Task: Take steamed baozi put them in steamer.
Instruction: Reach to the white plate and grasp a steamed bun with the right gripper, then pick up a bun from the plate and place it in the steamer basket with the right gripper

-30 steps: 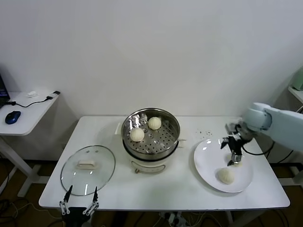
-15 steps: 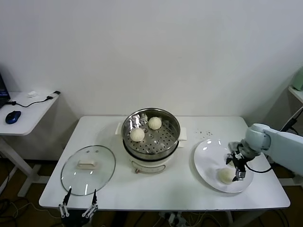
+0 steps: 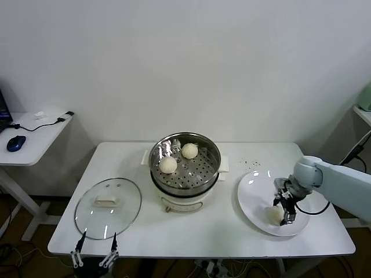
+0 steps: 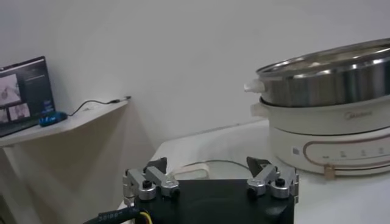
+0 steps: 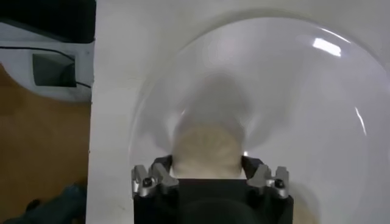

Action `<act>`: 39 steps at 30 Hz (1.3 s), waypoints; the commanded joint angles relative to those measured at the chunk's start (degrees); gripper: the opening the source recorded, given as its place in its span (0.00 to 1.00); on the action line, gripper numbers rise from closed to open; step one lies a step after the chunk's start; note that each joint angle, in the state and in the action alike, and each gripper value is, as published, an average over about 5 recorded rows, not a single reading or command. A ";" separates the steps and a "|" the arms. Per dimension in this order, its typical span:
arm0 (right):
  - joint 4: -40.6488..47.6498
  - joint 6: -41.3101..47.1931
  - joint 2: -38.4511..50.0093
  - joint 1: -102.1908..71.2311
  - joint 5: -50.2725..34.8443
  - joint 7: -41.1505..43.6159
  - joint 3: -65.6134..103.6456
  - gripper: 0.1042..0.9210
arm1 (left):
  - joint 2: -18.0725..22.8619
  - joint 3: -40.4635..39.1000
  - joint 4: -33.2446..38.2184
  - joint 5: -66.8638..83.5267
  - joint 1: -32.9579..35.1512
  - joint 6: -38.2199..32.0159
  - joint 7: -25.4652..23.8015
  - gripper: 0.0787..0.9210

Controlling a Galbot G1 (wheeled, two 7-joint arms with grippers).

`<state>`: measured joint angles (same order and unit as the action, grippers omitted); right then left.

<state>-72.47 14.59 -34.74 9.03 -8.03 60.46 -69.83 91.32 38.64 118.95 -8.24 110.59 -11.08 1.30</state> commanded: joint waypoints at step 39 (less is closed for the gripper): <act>8.17 -52.23 -43.71 30.12 16.21 6.17 -5.99 0.60 | -0.91 0.00 -1.23 -0.94 -0.61 0.52 -0.23 0.88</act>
<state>-64.93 -30.03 -67.51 40.22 4.40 66.90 -77.28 90.53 38.63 117.86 -9.04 110.05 -10.61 1.11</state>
